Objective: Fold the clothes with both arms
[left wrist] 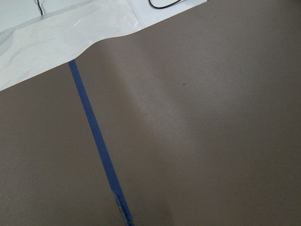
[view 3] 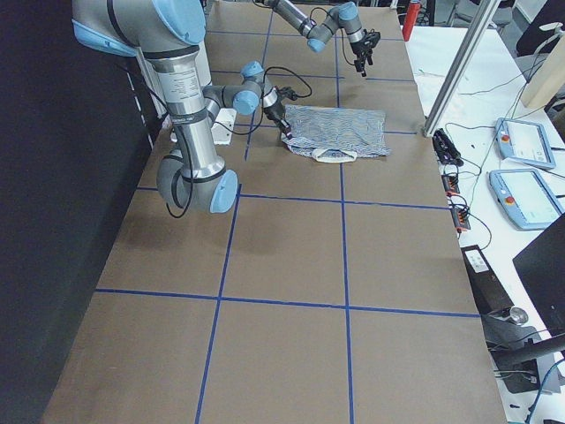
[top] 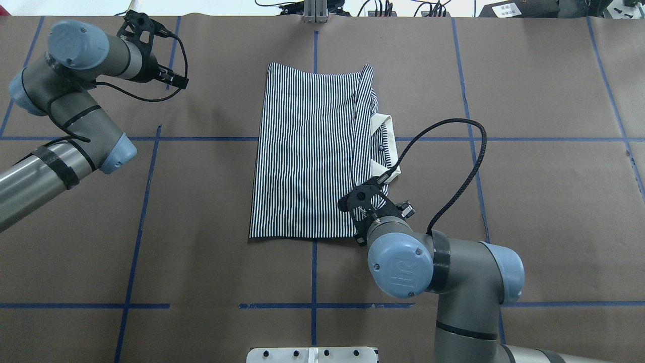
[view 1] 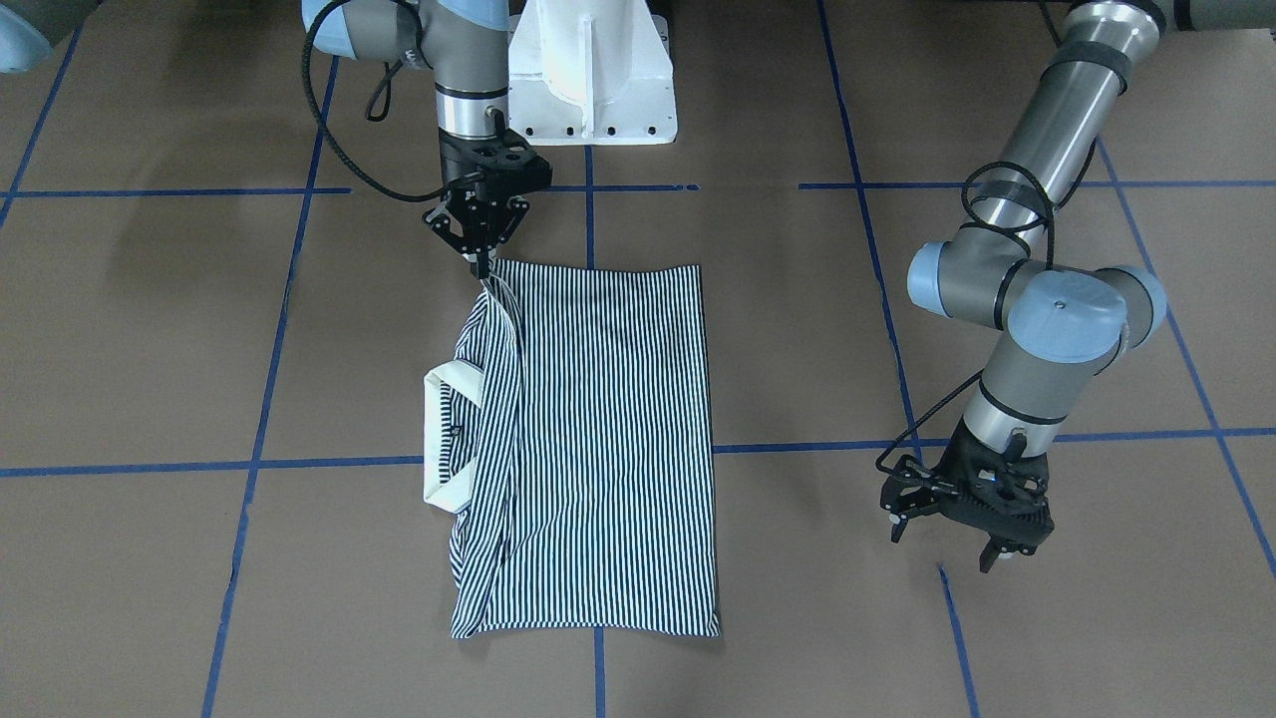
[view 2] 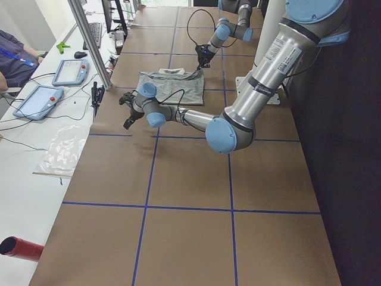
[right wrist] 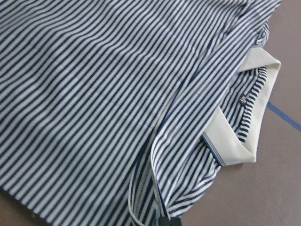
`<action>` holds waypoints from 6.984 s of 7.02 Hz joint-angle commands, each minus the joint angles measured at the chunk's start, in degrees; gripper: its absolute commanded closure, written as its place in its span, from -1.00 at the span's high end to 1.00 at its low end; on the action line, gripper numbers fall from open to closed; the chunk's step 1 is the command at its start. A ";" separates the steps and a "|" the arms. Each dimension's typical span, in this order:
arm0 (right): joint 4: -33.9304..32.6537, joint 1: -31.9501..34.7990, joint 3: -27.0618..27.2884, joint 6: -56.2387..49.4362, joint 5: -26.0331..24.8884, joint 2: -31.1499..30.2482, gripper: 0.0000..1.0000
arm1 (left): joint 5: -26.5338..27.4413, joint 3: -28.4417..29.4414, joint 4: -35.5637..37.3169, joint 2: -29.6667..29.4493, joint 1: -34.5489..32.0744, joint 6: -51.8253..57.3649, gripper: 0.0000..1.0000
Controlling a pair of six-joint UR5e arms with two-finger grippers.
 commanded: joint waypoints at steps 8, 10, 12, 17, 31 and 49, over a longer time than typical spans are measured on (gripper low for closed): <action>13.43 3.80 6.00 19.63 11.48 -8.60 1.00 | -5.25 -5.48 0.26 2.52 0.21 -3.11 1.00; 22.43 6.53 6.18 30.39 15.03 -10.89 1.00 | -9.66 -16.61 0.79 6.99 2.30 -15.99 1.00; 39.16 7.59 5.92 38.26 14.96 -17.80 1.00 | -8.36 -28.84 0.79 12.19 10.36 -34.67 1.00; 40.30 11.03 5.22 42.58 14.95 -19.78 1.00 | 11.07 -34.59 8.30 12.56 28.41 -61.58 0.05; 40.30 11.91 3.72 42.59 14.95 -19.60 1.00 | 12.30 -33.81 14.06 10.27 34.13 -61.23 -0.50; 2.60 4.35 -10.78 67.54 15.31 6.50 0.55 | 12.39 -34.69 13.88 9.48 34.13 -61.05 -1.00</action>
